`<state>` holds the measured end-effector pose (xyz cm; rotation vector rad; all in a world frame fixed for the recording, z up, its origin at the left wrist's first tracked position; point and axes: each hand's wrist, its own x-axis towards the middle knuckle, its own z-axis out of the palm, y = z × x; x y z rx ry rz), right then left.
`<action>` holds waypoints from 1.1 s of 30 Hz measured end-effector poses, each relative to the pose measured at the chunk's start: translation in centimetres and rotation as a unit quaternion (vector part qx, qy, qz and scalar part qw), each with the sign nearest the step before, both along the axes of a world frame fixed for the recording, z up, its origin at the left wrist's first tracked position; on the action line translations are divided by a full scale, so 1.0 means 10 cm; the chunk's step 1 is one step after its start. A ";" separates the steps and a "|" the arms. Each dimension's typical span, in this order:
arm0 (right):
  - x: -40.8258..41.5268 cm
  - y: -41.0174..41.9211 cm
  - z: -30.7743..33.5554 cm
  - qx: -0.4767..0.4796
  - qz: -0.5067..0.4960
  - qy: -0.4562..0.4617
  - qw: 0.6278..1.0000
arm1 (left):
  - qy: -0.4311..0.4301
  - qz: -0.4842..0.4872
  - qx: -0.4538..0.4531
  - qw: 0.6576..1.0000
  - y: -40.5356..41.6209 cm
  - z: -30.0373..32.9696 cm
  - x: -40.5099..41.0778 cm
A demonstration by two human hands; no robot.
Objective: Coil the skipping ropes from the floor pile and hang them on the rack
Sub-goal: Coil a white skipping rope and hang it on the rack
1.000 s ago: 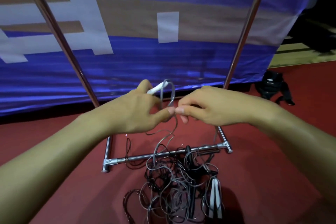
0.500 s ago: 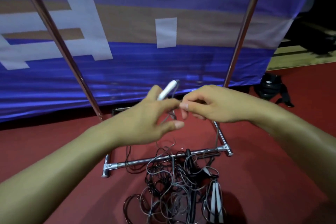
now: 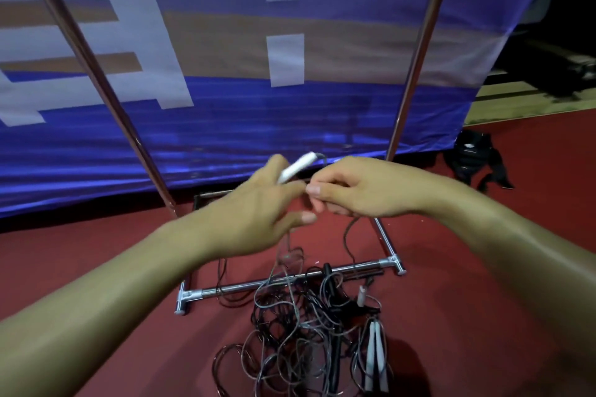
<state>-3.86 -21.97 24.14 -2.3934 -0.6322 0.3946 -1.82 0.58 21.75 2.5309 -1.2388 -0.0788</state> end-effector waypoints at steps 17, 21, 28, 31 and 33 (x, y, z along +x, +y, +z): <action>0.01 0.06 -0.03 0.038 -0.016 0.002 0.999 | 0.017 0.050 0.034 0.998 0.14 0.02 0.03; -0.01 0.02 0.00 0.042 -0.040 0.036 0.998 | -0.009 0.036 -0.016 0.999 0.12 0.02 0.14; 0.11 -0.44 -0.24 0.031 -0.057 0.165 0.984 | -0.013 0.199 -0.058 0.978 0.80 0.03 0.55; 0.11 -0.44 -0.38 0.155 -0.094 0.214 0.960 | 0.085 0.190 -0.092 0.974 0.79 -0.05 0.44; 0.14 -0.30 -0.38 0.249 -0.149 0.221 0.931 | 0.127 0.198 -0.157 0.959 0.70 -0.07 0.39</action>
